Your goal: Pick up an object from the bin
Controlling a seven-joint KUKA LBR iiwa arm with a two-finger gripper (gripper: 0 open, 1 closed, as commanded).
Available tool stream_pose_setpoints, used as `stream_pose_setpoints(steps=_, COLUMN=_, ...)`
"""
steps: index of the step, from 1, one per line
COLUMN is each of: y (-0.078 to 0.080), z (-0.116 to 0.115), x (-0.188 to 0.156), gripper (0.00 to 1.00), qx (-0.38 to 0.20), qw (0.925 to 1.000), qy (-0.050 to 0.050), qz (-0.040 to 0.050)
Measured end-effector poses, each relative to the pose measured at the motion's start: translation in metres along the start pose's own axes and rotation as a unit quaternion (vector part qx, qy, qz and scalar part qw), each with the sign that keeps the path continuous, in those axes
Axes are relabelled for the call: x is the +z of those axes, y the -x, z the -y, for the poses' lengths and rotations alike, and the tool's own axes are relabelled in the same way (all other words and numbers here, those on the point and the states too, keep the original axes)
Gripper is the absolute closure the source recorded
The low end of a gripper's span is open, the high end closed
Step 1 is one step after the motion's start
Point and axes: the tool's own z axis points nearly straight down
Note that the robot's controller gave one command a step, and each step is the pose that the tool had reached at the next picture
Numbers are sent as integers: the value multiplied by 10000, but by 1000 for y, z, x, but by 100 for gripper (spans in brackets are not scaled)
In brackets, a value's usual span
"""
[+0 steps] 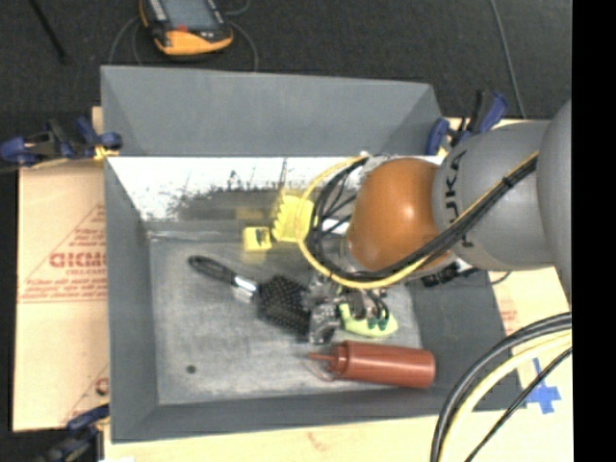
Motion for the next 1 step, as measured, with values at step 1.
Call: stream_pose_setpoints(steps=1, y=43, z=-26, x=-86, gripper=100, qx=123, qw=9998, qy=-44, qz=-155)
